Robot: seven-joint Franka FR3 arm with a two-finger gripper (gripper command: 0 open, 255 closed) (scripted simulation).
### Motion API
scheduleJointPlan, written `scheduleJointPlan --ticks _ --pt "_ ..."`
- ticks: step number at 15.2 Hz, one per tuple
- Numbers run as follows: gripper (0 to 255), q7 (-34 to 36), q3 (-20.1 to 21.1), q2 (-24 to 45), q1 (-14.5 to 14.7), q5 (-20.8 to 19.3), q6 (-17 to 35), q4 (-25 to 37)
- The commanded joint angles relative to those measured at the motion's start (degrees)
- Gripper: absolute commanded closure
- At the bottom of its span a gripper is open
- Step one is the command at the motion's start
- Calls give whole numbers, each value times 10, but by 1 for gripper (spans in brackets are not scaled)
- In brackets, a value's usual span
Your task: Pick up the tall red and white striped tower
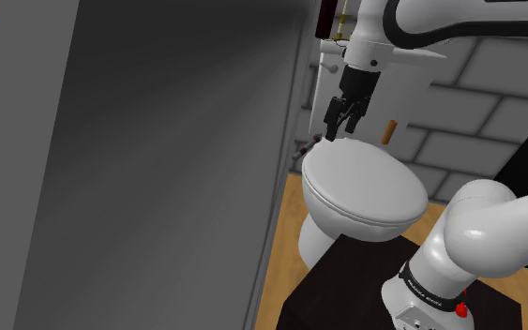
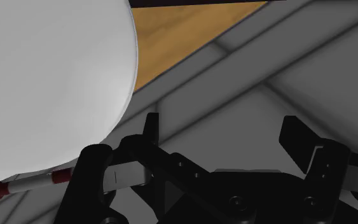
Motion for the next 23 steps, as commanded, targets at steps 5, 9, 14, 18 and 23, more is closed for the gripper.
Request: scheduleJointPlan --ticks 5,9,14,18,23 --pt "0 13 -17 64 -25 -8 64 8" --pt "0 26 -35 131 -48 -12 123 25" --pt "0 41 -60 217 -73 -13 188 57" --pt "0 50 -81 286 -90 -7 231 91" --pt "0 57 -107 372 -111 10 276 141"
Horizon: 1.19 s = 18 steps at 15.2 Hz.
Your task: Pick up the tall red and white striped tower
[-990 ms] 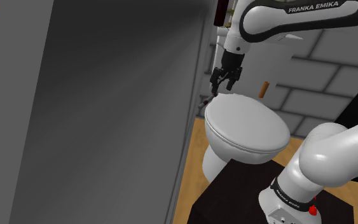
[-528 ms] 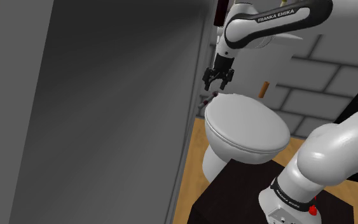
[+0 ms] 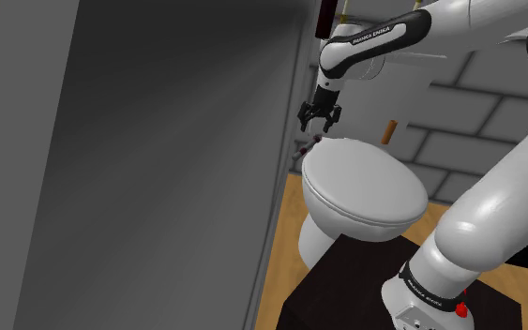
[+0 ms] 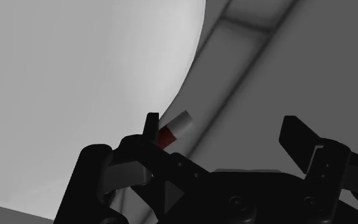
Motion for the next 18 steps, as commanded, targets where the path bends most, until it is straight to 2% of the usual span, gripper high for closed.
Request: scheduleJointPlan --ticks 1,10,18 --pt "0 9 -7 34 -6 9 41 16" --pt "0 10 -46 187 -50 70 88 131" --pt "0 14 -63 320 -107 133 102 254"
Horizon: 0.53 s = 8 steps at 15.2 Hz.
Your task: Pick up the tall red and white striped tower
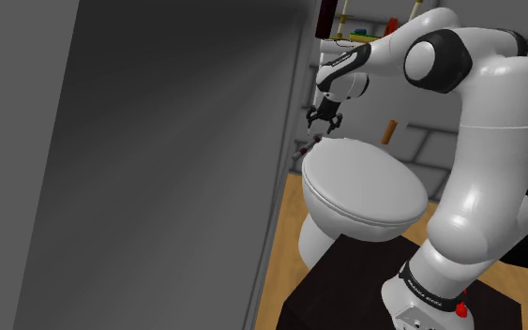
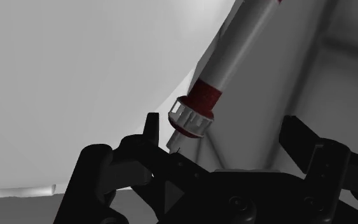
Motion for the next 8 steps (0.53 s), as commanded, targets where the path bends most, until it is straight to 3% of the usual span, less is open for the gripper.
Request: scheduleJointPlan --ticks 1,8 --pt "0 0 -2 30 -13 13 3 27" --pt "0 -13 7 58 -18 29 44 13"
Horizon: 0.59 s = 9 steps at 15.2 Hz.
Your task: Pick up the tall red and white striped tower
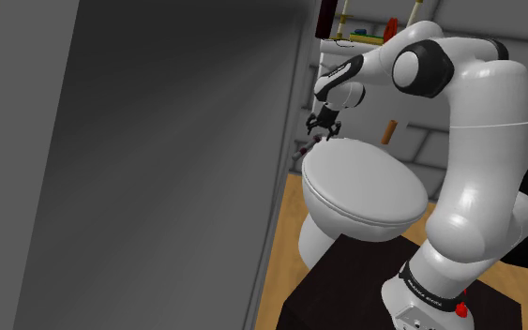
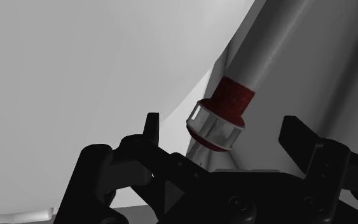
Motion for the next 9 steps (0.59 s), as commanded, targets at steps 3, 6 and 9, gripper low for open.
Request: scheduleJointPlan --ticks 3,6,9 --pt "255 -4 2 7 -2 4 9 -2" --pt "255 -5 2 8 -2 4 9 -2" --pt "255 -4 2 8 -2 4 9 -2"
